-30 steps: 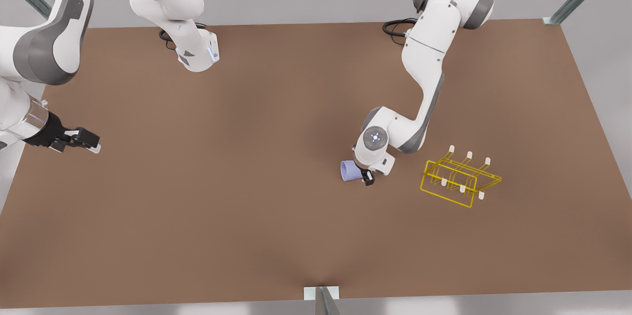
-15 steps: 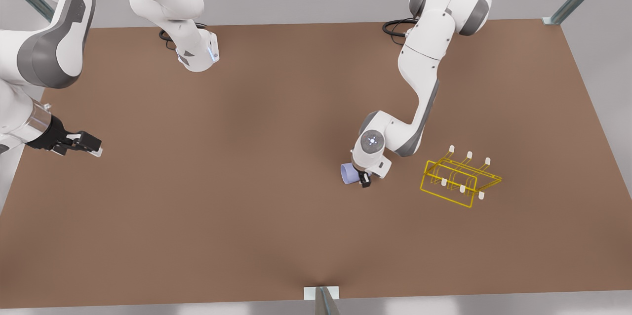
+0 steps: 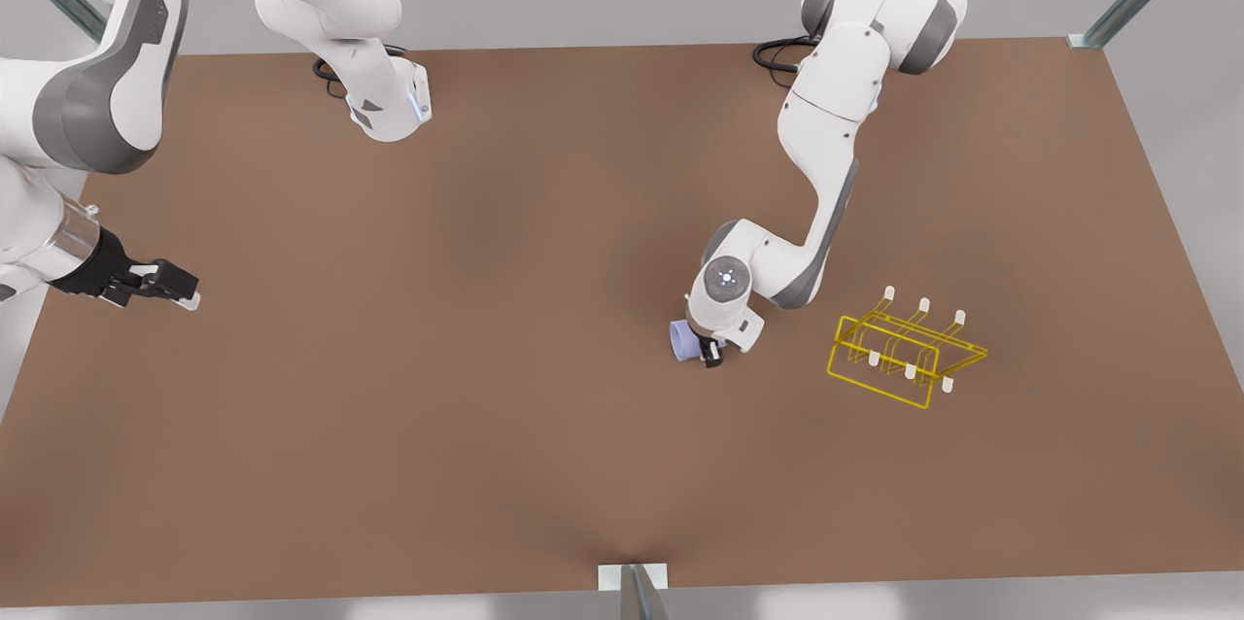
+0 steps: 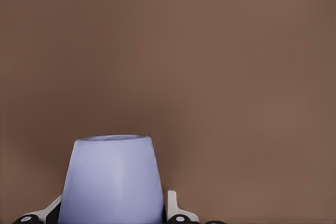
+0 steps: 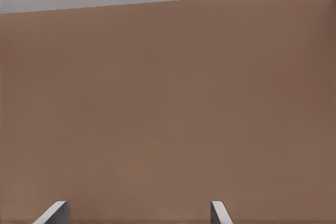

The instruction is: Place the cup on the cup holder

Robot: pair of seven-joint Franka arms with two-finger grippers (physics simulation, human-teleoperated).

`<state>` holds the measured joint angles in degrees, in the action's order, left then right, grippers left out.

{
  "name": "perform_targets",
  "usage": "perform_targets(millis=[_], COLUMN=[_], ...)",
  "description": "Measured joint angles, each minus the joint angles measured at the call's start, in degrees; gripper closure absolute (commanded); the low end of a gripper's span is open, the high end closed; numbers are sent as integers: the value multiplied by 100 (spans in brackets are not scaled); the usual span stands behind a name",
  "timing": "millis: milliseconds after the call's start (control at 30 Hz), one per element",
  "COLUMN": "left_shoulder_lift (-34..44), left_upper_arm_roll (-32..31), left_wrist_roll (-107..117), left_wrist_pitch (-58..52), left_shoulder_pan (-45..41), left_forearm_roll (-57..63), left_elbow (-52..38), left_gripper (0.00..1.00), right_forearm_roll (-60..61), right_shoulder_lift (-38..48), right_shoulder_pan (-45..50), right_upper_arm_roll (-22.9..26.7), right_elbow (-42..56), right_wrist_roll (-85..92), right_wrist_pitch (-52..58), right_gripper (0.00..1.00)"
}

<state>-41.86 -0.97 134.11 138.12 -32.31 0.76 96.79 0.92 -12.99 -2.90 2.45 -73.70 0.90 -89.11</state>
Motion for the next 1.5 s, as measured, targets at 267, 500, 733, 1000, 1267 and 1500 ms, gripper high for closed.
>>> perform_targets(millis=[267, 500, 733, 1000, 1267, 1500], left_shoulder_lift=[-35, 48, 516, 457, 384, 25], left_upper_arm_roll=[0, 6, 29, 17, 48, 697], left_wrist_roll=[-49, -127, -233, -357, -672, -1074], left_wrist_pitch=[10, -155, -1622, -3905, -5159, -5555], left_shoulder_pan=[-3, -3, -61, -774, -1318, -1059], left_forearm_roll=[-5, 7, 762, 3055, 5257, 6882], left_elbow=[-35, -210, -937, -1745, -2230, -2185], left_gripper=[16, 18, 18, 18, 18, 18], right_forearm_roll=[1, 1, 1, 1, 1, 1], right_shoulder_lift=[0, 0, -3, -17, -26, -30], right_shoulder_pan=[-1, -1, -1, 1, 8, 8], right_upper_arm_roll=[1, 4, 0, 2, 0, 0], right_elbow=[-2, -1, -1, 2, 2, 2], right_wrist_roll=[-11, -17, -21, -25, -27, -28], right_wrist_pitch=[-34, -45, -53, -55, -73, -88], right_gripper=[0, 0, 0, 0, 0, 0])
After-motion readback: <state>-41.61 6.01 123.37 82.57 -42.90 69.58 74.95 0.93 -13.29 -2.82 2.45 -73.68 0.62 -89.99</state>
